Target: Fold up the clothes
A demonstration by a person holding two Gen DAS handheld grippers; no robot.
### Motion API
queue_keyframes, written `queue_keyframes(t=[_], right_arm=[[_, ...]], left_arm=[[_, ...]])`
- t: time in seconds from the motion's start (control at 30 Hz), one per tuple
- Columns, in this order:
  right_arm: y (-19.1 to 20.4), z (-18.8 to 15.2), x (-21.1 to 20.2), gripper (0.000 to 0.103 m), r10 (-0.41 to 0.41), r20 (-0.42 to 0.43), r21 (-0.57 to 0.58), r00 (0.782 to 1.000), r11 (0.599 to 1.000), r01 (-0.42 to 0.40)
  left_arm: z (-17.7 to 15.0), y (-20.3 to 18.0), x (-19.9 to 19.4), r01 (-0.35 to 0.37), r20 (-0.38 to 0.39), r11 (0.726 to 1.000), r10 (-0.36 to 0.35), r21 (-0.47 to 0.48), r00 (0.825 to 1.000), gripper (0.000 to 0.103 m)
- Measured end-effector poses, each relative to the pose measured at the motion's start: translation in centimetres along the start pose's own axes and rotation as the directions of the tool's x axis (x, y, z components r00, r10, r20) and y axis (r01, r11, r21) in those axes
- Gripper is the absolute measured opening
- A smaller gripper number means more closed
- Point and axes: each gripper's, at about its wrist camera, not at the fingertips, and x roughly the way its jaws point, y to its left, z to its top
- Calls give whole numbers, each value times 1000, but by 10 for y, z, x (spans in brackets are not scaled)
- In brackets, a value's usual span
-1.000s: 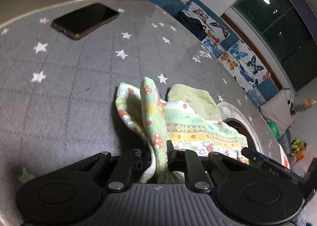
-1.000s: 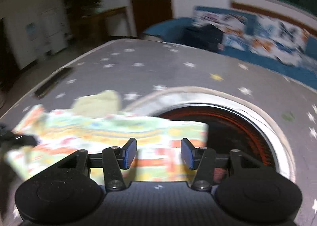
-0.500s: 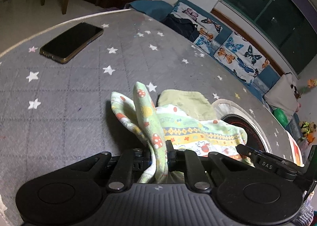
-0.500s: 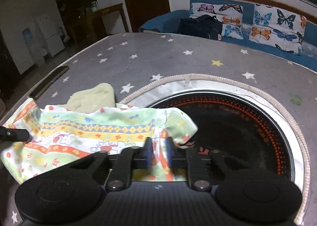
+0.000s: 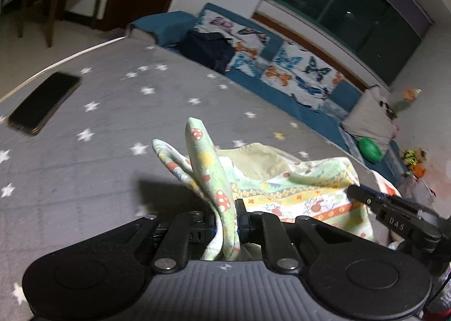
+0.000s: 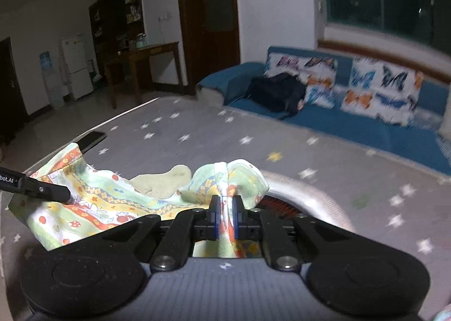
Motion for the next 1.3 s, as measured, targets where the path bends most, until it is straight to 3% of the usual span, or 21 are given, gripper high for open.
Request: queue_keyframes(t=[0.23,0.57,0.9,1.3], right_arm=[[-36,18,-36,8,-139,44,-34,989,990,140],[-73,16,-56,8,-292,40,-67,955,953,295],[-85,-3,-59,8,-323,18,-78,946,943,324],[-82,2,-59,8,-304,36,-85,952,948,306]], left_arm=[[4,-51,12,66,-8,995,-66,69,998,12],[-9,-109,39,137,-66,981,-129,139,989,12],[-33,-125,55,127,-115,975,-107,185,988,12],[-31,-124,40,88,-73,975,-75,204,995,12]])
